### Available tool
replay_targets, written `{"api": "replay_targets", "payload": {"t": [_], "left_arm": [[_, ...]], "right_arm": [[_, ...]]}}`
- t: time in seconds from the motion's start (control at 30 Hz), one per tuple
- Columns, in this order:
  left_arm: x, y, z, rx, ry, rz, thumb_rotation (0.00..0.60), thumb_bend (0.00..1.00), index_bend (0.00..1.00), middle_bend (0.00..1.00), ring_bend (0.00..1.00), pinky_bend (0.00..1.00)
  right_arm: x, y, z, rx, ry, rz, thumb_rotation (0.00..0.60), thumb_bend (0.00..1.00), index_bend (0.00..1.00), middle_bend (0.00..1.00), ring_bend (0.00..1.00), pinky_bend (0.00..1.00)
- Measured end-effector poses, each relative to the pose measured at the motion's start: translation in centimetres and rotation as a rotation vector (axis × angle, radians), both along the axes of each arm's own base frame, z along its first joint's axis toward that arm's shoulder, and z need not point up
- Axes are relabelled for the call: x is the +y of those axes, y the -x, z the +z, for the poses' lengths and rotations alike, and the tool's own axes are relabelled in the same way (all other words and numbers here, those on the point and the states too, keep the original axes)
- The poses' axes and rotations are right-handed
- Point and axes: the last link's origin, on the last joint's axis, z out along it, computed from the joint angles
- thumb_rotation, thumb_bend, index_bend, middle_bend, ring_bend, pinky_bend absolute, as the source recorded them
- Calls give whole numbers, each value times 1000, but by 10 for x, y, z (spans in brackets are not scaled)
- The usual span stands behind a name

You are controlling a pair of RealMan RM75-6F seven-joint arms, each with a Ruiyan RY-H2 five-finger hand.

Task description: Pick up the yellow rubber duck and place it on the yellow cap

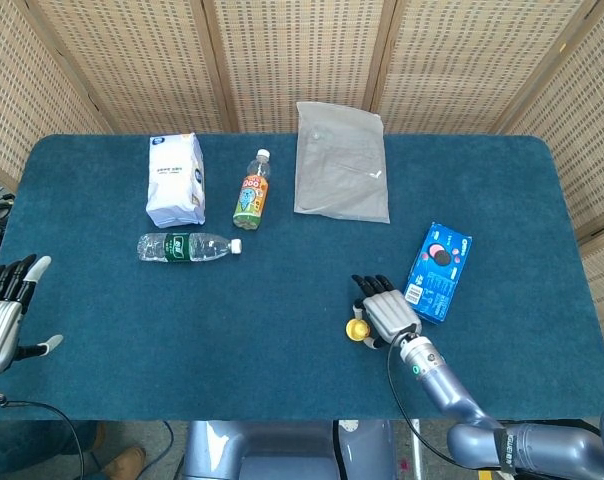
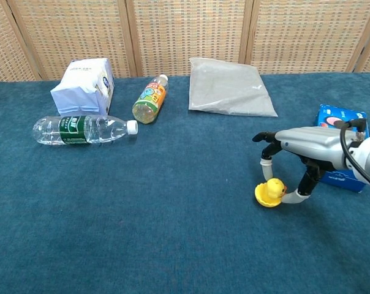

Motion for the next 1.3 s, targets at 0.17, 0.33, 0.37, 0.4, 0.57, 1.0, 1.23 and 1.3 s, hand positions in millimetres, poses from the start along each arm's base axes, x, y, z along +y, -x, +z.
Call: {"api": "replay_targets", "payload": {"t": [0.17,0.33,0.37,0.4,0.57,1.0,1.23,1.3], "left_arm": [[0,0,0,-1,0,0,600,12,0,0,0,0],[0,0,1,-2,-1,-2,600,10,0,0,0,0],[0,0,1,-3,-1,-2,600,10,0,0,0,0],[-1,0,1,-3,-2,-2,600,10,0,0,0,0],[-1,0,1,-3,-1,-2,600,10,0,0,0,0],[-1,0,2,-10,0,-6,600,11,0,0,0,0],[-5,3,1,-14,-8,-17,600,11,0,0,0,0],[-7,5,0,-21,-6,-16,600,11,0,0,0,0]], "right_arm": [[0,-3,-1,-3,4,8,600,251,546,0,0,6],[-1,-5,-2,-3,10,14,600,190,271,0,0,7],[0,-6,-2,-9,8,12,600,184,234,0,0,7],[0,-6,-2,-15,6,10,600,179,203,0,0,7],[2,-6,-1,-16,-2,11,600,176,197,0,0,9],[12,-7,36,-49,55,30,600,106,156,0,0,2],[25,20,85,-95,207,41,600,0,0,0,0,0],[31,36,101,-119,278,51,600,0,0,0,0,0]]}}
